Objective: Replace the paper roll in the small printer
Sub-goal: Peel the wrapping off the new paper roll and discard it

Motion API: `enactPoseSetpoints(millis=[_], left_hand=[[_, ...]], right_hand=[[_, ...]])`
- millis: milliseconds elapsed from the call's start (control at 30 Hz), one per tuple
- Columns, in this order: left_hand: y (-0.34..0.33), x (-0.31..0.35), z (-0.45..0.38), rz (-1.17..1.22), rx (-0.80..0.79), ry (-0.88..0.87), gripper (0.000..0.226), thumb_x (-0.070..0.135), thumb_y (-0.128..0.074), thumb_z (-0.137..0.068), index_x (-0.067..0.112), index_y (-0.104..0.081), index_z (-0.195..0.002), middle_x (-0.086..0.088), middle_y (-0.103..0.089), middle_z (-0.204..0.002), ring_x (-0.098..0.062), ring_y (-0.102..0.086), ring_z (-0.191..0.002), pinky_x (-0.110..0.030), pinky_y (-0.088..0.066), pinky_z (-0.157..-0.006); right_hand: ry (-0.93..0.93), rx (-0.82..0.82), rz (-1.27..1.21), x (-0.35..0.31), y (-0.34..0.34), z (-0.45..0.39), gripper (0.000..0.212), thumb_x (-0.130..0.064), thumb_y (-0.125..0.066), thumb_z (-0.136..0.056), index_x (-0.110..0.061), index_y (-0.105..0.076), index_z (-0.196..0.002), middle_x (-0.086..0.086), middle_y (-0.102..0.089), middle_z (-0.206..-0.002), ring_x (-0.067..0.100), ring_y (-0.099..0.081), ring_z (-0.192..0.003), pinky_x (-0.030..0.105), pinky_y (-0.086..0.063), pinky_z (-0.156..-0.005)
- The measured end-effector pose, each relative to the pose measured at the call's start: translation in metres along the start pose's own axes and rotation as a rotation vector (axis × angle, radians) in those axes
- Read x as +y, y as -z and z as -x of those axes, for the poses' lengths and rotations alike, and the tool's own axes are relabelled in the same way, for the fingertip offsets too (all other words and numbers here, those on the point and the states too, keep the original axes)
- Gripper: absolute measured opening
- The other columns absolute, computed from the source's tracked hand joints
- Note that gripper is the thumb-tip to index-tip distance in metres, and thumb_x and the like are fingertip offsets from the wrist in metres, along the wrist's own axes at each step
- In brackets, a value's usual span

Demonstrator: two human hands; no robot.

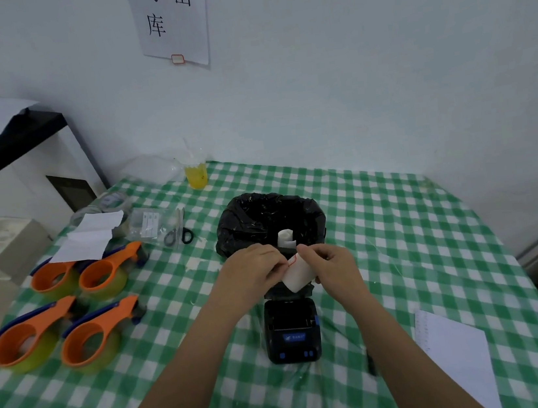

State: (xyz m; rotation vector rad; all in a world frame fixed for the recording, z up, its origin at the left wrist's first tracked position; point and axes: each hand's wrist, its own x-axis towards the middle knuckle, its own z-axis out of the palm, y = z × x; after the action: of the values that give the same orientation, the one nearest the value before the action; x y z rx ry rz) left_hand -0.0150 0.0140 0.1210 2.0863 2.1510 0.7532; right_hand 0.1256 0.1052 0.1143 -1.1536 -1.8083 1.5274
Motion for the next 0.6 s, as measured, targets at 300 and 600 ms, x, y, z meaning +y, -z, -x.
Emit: enactPoseSetpoints(millis=[300,600], left_hand=[[0.0011,0.006,-0.0024,0.026,0.008,0.029,0.036,0.036,-0.04,-0.082,0.015,-0.069,-0.077,0.003,-0.072,-0.079,-0.016,-0.064,-0.073,-0.034,-0.057,-0.061],[0.0034,0.0064,-0.0012,-0.029,-0.007,-0.008,0.036,0.034,-0.039,-0.083,0.014,-0.067,-0.072,0.003,-0.071,-0.074,-0.016,-0.064,-0.068,-0.034,-0.057,-0.059]], right_hand=[[-0.007,0.01,-0.026,0.003,0.0045,0.0014,0.027,-0.03,-0.059,-0.088,-0.014,-0.072,-0.071,0.004,-0.059,-0.067,0.014,-0.049,-0.061,0.028,-0.042,-0.057],[-0.009,-0.005,-0.016,0.005,0.0041,0.0024,0.031,-0.031,-0.061,-0.086,-0.005,-0.073,-0.075,0.007,-0.059,-0.065,0.014,-0.047,-0.059,0.028,-0.04,-0.056]])
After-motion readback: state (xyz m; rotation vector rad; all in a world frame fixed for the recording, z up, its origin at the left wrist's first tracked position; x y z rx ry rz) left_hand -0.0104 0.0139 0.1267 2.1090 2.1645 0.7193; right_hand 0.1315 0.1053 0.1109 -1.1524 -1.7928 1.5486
